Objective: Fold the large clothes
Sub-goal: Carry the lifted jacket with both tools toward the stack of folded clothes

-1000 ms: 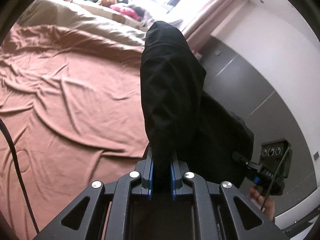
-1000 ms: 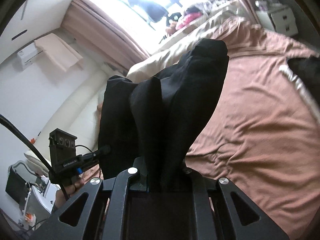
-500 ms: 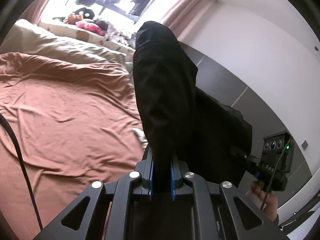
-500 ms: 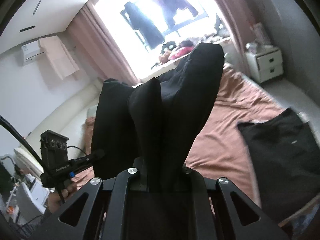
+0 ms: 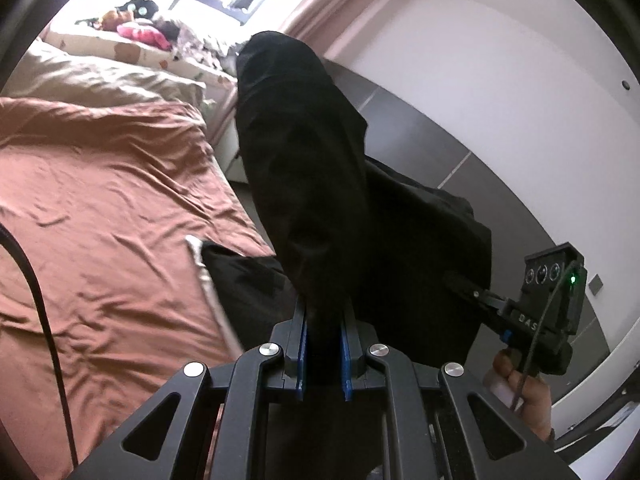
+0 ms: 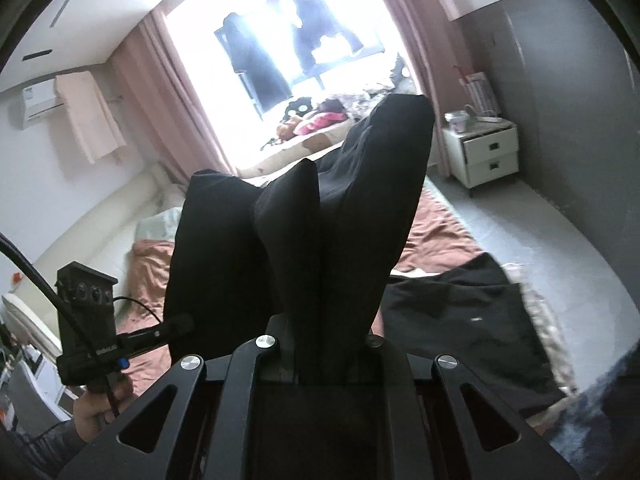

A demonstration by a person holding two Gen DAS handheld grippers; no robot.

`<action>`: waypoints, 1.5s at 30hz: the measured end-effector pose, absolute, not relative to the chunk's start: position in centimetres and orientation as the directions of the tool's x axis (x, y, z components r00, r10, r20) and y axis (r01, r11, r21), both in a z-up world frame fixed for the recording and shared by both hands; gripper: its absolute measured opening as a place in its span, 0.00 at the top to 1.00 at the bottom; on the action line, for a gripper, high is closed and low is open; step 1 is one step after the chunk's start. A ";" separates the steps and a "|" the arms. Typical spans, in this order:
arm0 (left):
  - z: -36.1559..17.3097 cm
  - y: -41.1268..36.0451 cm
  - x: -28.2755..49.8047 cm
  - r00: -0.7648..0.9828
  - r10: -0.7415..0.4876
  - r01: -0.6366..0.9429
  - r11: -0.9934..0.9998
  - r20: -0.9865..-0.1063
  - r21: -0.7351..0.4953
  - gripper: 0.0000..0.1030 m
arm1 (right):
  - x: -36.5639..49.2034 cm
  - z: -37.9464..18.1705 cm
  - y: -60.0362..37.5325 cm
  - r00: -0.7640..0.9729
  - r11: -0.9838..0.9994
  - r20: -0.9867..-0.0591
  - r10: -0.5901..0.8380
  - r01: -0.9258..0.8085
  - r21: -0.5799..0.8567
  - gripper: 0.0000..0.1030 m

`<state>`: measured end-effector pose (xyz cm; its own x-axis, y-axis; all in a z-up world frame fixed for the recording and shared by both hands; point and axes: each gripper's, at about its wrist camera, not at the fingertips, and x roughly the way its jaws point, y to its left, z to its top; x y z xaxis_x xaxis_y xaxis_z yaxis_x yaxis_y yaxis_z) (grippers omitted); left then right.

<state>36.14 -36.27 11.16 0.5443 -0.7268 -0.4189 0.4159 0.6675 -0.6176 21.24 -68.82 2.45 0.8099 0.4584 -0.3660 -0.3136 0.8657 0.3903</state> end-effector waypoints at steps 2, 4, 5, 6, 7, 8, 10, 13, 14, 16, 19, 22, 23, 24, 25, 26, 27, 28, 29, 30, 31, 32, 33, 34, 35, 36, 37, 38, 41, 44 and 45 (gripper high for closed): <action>10.8 -37.8 36.5 0.520 -0.741 0.424 0.656 -0.425 -0.625 0.87 | 21.3 3.4 -69.0 0.816 0.876 -0.376 0.439 -0.295 0.381 0.91; 10.4 -39.6 37.0 0.491 -0.757 0.439 0.642 -0.431 -0.628 0.87 | 21.3 3.9 -69.1 0.820 0.886 -0.387 0.421 -0.282 0.368 0.91; 10.2 -40.3 37.4 0.480 -0.763 0.445 0.637 -0.433 -0.629 0.87 | 21.5 4.2 -68.8 0.821 0.891 -0.393 0.414 -0.277 0.361 0.91; 9.9 -40.9 37.7 0.467 -0.770 0.450 0.630 -0.435 -0.632 0.87 | 21.5 4.4 -68.5 0.821 0.896 -0.402 0.406 -0.270 0.353 0.91; 9.5 -41.4 38.1 0.455 -0.775 0.453 0.625 -0.438 -0.635 0.87 | 21.9 4.8 -68.3 0.819 0.901 -0.415 0.397 -0.261 0.346 0.91; 9.1 -41.9 38.7 0.441 -0.780 0.454 0.621 -0.444 -0.639 0.87 | 22.2 5.0 -68.1 0.818 0.905 -0.423 0.390 -0.255 0.342 0.91; 8.5 -42.7 39.5 0.420 -0.787 0.451 0.614 -0.453 -0.648 0.87 | 23.1 5.1 -68.0 0.814 0.912 -0.444 0.374 -0.236 0.336 0.91; 6.7 -43.9 41.3 0.383 -0.794 0.435 0.607 -0.473 -0.665 0.87 | 24.5 4.7 -67.5 0.804 0.917 -0.474 0.360 -0.212 0.338 0.91; 6.0 -44.3 41.8 0.375 -0.793 0.431 0.608 -0.481 -0.667 0.87 | 25.2 4.3 -67.2 0.798 0.918 -0.484 0.359 -0.206 0.340 0.91; 4.6 -45.0 42.9 0.357 -0.788 0.426 0.615 -0.501 -0.664 0.87 | 26.2 3.4 -66.7 0.784 0.920 -0.513 0.349 -0.185 0.345 0.91; 2.5 -45.6 44.6 0.327 -0.786 0.407 0.618 -0.524 -0.673 0.87 | 28.8 1.9 -65.7 0.757 0.924 -0.564 0.332 -0.140 0.355 0.91; 0.3 -46.1 46.2 0.307 -0.777 0.390 0.629 -0.549 -0.672 0.87 | 30.4 0.7 -64.3 0.732 0.922 -0.595 0.333 -0.120 0.369 0.91; -0.2 -46.2 46.7 0.303 -0.773 0.388 0.634 -0.557 -0.669 0.86 | 30.7 0.6 -64.1 0.726 0.921 -0.601 0.334 -0.114 0.374 0.91; -0.7 -46.3 47.1 0.300 -0.770 0.385 0.638 -0.564 -0.667 0.86 | 31.2 0.4 -63.5 0.720 0.920 -0.609 0.333 -0.105 0.379 0.91; -1.3 -46.2 47.7 0.297 -0.767 0.379 0.642 -0.569 -0.667 0.86 | 31.3 0.3 -63.2 0.717 0.920 -0.615 0.328 -0.095 0.380 0.91; -2.0 -46.2 48.3 0.293 -0.762 0.372 0.647 -0.578 -0.665 0.85 | 31.7 0.1 -62.8 0.713 0.921 -0.624 0.320 -0.080 0.380 0.91; -2.5 -46.2 48.7 0.290 -0.756 0.369 0.654 -0.586 -0.661 0.85 | 31.9 0.0 -62.8 0.708 0.922 -0.633 0.312 -0.064 0.382 0.91; -3.2 -46.1 49.3 0.288 -0.748 0.362 0.663 -0.597 -0.656 0.85 | 32.0 -0.5 -62.7 0.702 0.922 -0.645 0.302 -0.042 0.385 0.91; -3.6 -46.0 49.7 0.287 -0.739 0.356 0.673 -0.609 -0.648 0.85 | 32.4 -0.8 -62.4 0.695 0.918 -0.655 0.297 -0.020 0.395 0.90; -4.1 -46.0 50.1 0.286 -0.727 0.353 0.686 -0.625 -0.636 0.84 | 32.6 -1.2 -62.3 0.689 0.913 -0.663 0.293 0.004 0.408 0.89; -4.6 -46.1 50.5 0.282 -0.714 0.355 0.698 -0.641 -0.622 0.82 | 32.8 -1.3 -62.3 0.685 0.908 -0.669 0.290 0.025 0.419 0.89; -5.1 -46.2 50.9 0.280 -0.701 0.363 0.710 -0.656 -0.604 0.80 | 32.9 -1.7 -62.2 0.682 0.903 -0.674 0.284 0.045 0.426 0.86; -5.6 -46.3 51.3 0.277 -0.693 0.372 0.716 -0.666 -0.590 0.80 | 32.9 -2.1 -61.8 0.677 0.902 -0.686 0.267 0.075 0.425 0.86; -5.9 -46.2 51.6 0.272 -0.687 0.378 0.720 -0.674 -0.582 0.77 | 32.8 -2.2 -62.3 0.675 0.901 -0.692 0.258 0.090 0.424 0.85; -6.3 -46.1 52.0 0.264 -0.689 0.380 0.718 -0.675 -0.583 0.73 | 32.7 -2.5 -62.0 0.671 0.902 -0.700 0.246 0.105 0.419 0.85; -6.4 -45.9 52.2 0.256 -0.691 0.381 0.715 -0.676 -0.587 0.71 | 32.6 -2.4 -62.1 0.668 0.903 -0.705 0.239 0.114 0.414 0.83; -6.6 -45.7 52.4 0.258 -0.687 0.381 0.718 -0.679 -0.582 0.65 | 32.5 -2.3 -62.2 0.665 0.902 -0.711 0.231 0.129 0.413 0.81; -6.5 -45.3 52.5 0.273 -0.676 0.378 0.730 -0.685 -0.569 0.58 | 32.4 -2.2 -62.4 0.664 0.897 -0.713 0.226 0.145 0.419 0.77; -6.3 -43.8 52.6 0.342 -0.648 0.356 0.760 -0.681 -0.544 0.45 | 31.7 -1.4 -62.9 0.675 0.893 -0.719 0.165 0.207 0.399 0.51; -6.8 -43.3 52.9 0.322 -0.670 0.348 0.741 -0.669 -0.574 0.44 | 29.3 0.2 -63.3 0.712 0.887 -0.697 0.086 0.264 0.379 0.32; -6.9 -43.1 52.9 0.317 -0.672 0.344 0.739 -0.669 -0.579 0.44 | 28.0 1.0 -63.5 0.726 0.874 -0.681 0.095 0.266 0.406 0.32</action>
